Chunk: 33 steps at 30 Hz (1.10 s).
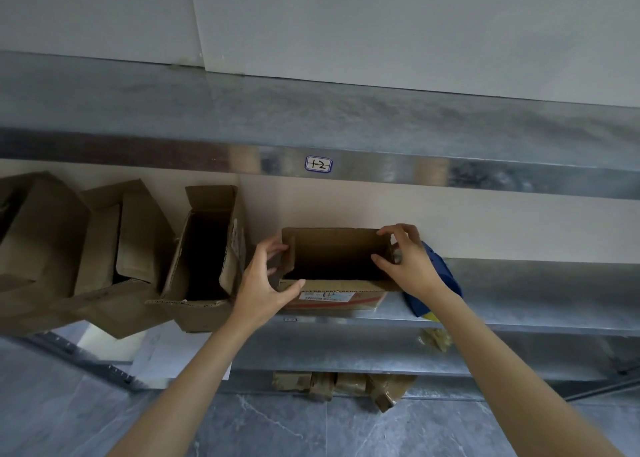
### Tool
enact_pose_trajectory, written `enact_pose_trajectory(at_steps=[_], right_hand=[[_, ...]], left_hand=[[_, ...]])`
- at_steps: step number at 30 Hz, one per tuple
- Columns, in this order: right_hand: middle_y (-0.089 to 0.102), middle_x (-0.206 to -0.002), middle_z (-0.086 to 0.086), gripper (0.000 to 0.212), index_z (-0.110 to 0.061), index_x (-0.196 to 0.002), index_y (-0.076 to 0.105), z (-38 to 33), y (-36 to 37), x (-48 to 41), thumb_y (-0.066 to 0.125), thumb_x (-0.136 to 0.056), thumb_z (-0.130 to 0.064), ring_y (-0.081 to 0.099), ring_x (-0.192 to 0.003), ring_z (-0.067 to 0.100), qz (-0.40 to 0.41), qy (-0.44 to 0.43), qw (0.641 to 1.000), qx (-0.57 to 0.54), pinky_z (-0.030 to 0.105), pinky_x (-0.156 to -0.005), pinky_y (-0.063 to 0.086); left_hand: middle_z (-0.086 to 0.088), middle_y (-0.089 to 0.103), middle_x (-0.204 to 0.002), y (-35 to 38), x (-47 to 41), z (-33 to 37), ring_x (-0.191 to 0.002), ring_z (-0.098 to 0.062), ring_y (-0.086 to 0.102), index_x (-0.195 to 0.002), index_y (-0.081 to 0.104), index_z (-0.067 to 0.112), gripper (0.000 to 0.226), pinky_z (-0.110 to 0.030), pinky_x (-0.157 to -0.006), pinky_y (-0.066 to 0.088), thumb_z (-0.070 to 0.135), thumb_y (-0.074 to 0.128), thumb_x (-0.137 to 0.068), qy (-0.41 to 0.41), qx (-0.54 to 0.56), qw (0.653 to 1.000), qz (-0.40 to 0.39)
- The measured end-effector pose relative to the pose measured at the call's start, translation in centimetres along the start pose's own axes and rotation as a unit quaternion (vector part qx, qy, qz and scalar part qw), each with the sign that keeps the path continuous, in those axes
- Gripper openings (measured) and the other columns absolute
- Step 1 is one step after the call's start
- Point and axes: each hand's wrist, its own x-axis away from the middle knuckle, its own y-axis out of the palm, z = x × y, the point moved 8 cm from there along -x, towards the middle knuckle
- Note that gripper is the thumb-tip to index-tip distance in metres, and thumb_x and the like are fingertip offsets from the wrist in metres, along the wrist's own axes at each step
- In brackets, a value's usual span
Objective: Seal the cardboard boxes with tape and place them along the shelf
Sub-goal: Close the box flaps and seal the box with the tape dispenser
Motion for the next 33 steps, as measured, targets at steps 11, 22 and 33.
enact_pose_trajectory(at_steps=[11,22,33], right_hand=[[0.056,-0.120,-0.003,0.040,-0.027,-0.130,0.054,-0.1,1.1,1.3,0.058,-0.094,-0.043,0.052,-0.112,0.015,-0.062,-0.057,0.996,0.001,0.031,-0.092,0.047],[0.056,-0.120,-0.013,0.068,-0.022,-0.116,0.065,0.5,0.6,2.4,0.046,-0.080,-0.077,0.049,-0.111,0.004,-0.078,-0.089,0.992,0.053,0.026,-0.093,0.043],[0.056,-0.119,-0.002,0.067,-0.023,-0.130,0.039,2.0,-0.3,1.9,0.079,-0.079,-0.041,0.054,-0.103,0.014,0.077,0.000,0.997,-0.020,0.035,-0.076,0.054]], left_hand=[[0.021,0.063,-0.113,0.6,-0.6,-0.5,-0.118,-0.001,0.054,-0.136,0.046,0.031,0.067,-0.034,-0.109,0.042,0.055,0.074,-0.079,-0.029,-0.026,0.997,-0.073],[0.018,0.067,-0.108,0.2,-1.3,-0.4,-0.111,-0.004,0.058,-0.127,0.055,0.027,0.047,-0.030,-0.098,0.048,0.037,0.074,-0.086,-0.025,-0.047,0.998,-0.033],[-0.001,0.056,-0.132,-1.0,-2.3,-1.2,-0.124,-0.020,0.053,-0.141,0.041,0.018,0.080,-0.042,-0.100,0.051,0.022,0.086,-0.075,-0.066,-0.029,0.991,0.115]])
